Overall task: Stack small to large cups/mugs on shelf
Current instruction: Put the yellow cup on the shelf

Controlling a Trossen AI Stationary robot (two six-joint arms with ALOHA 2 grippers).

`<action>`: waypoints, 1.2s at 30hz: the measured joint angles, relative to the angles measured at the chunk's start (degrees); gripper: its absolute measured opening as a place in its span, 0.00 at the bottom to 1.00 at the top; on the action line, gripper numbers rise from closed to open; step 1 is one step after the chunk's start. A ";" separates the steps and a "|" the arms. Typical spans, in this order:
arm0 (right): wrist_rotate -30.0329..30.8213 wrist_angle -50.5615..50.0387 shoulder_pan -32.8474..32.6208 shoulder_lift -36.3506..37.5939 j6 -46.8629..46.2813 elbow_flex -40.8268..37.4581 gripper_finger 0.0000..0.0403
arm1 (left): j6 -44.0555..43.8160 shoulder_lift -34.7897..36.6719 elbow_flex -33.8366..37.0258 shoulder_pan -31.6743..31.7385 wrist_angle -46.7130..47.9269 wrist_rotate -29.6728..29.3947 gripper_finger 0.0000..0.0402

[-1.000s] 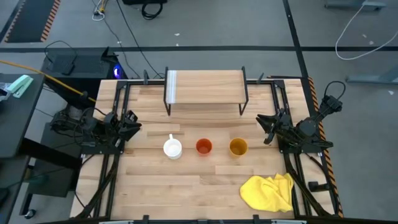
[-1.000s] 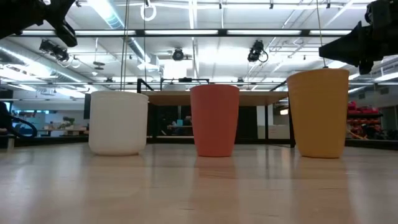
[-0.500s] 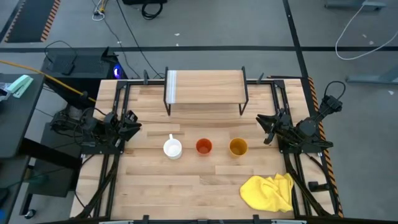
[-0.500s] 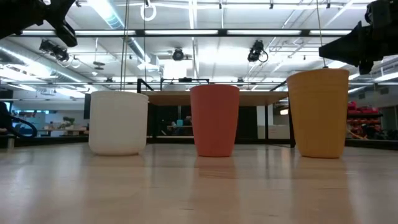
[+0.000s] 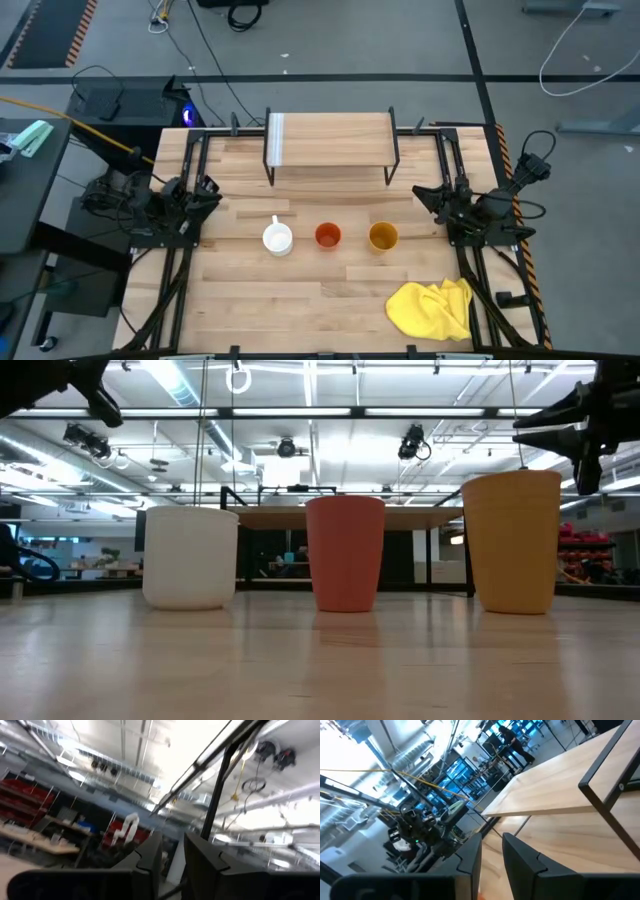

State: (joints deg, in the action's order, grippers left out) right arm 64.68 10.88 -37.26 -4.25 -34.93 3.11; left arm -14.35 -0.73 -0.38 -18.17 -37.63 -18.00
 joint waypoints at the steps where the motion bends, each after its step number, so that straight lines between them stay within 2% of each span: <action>1: -0.05 -0.02 0.00 0.00 -0.04 0.00 0.21 | 0.03 0.00 0.00 0.02 -0.72 0.00 0.22; 6: -0.23 0.21 0.00 0.00 -2.56 0.00 0.21 | 0.65 0.00 0.00 0.02 -3.46 -0.53 0.21; 11: -0.49 0.21 0.00 0.00 -6.20 0.00 0.21 | 0.84 0.00 0.00 0.00 -4.00 -7.51 0.20; 13: -1.88 0.55 0.00 0.00 -6.44 0.00 0.21 | -1.52 0.02 0.00 0.02 -0.84 -10.69 0.19; 17: -4.19 1.41 0.00 0.00 -5.31 0.97 0.21 | -8.47 -0.20 0.00 0.02 11.66 -16.32 0.18; 21: -4.78 0.87 0.00 -0.15 0.58 6.37 0.21 | -10.44 -2.45 -1.23 0.00 14.01 -18.04 0.17; 25: -4.72 -8.83 0.00 -1.75 5.31 16.41 0.21 | -4.56 -6.99 -9.87 0.00 16.64 -18.80 0.18; 29: -3.88 -26.24 0.00 -6.08 0.54 27.27 0.21 | -5.96 -15.72 -23.38 0.00 37.07 -23.28 0.17; 36: -4.83 -53.21 0.00 -18.80 -14.63 42.67 0.21 | -19.75 -34.03 -45.91 0.02 68.74 -25.52 0.19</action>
State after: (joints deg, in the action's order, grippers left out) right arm 59.85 -42.33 -37.26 -23.06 -49.56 45.79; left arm -34.10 -34.76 -46.29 -18.15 31.11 -43.52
